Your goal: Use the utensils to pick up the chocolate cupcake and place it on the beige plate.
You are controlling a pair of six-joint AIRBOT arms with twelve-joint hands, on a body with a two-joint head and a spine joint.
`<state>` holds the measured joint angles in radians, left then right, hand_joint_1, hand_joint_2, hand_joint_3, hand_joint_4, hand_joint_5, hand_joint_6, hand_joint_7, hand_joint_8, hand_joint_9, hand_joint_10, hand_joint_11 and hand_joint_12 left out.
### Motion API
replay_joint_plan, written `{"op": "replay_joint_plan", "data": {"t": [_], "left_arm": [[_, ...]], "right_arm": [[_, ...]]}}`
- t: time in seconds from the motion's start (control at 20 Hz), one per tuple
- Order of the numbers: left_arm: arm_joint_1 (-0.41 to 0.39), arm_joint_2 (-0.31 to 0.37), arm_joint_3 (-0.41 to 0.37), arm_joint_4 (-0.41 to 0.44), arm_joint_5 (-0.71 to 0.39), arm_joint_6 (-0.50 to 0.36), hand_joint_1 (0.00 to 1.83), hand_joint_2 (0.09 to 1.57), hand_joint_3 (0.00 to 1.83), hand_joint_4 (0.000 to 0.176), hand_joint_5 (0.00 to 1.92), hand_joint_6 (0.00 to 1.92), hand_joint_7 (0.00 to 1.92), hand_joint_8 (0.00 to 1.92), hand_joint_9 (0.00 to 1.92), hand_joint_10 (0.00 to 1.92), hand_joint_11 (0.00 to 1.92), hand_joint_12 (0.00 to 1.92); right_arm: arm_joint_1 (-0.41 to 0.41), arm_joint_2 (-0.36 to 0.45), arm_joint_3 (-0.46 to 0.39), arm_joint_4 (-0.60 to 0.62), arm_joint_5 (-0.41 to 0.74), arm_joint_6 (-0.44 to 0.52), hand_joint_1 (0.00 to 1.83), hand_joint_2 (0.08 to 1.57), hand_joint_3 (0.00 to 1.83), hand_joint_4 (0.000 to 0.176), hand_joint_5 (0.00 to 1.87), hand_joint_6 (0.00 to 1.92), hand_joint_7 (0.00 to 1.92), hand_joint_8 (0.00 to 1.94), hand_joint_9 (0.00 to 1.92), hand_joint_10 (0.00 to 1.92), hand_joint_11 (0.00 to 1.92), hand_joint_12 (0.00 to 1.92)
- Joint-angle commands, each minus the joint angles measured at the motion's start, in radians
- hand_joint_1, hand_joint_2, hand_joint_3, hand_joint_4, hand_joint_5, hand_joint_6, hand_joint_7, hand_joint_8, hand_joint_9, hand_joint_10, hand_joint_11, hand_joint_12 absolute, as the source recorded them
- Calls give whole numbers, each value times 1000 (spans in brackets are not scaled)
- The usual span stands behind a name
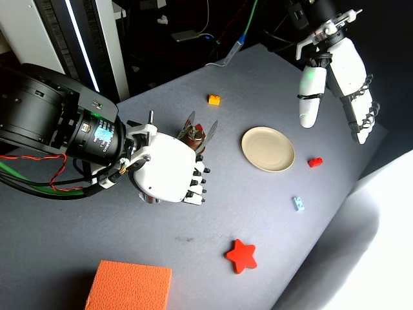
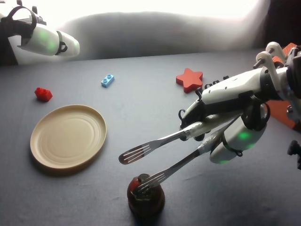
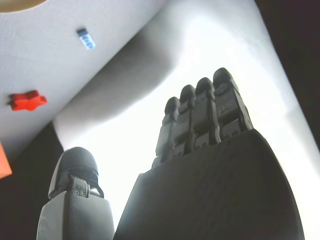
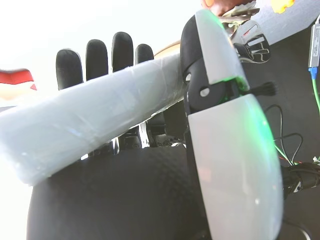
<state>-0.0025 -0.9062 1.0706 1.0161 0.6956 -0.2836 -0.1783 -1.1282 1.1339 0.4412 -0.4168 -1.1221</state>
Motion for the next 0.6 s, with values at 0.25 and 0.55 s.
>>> {"op": "replay_joint_plan", "data": {"t": [0.25, 0.55], "left_arm": [[-14, 7, -1, 62, -21, 2, 104, 1149, 1, 0, 50, 1, 67, 3, 34, 1, 0, 0], [-13, 7, 0, 63, -21, 2, 118, 1146, 0, 0, 42, 0, 64, 1, 25, 0, 0, 0]], "right_arm": [[-3, 17, -21, 25, 71, -4, 935, 1143, 0, 0, 438, 409, 493, 595, 358, 977, 217, 1477], [-44, 10, -21, 25, 102, -37, 910, 1152, 0, 0, 475, 407, 552, 506, 402, 886, 204, 1423]]}}
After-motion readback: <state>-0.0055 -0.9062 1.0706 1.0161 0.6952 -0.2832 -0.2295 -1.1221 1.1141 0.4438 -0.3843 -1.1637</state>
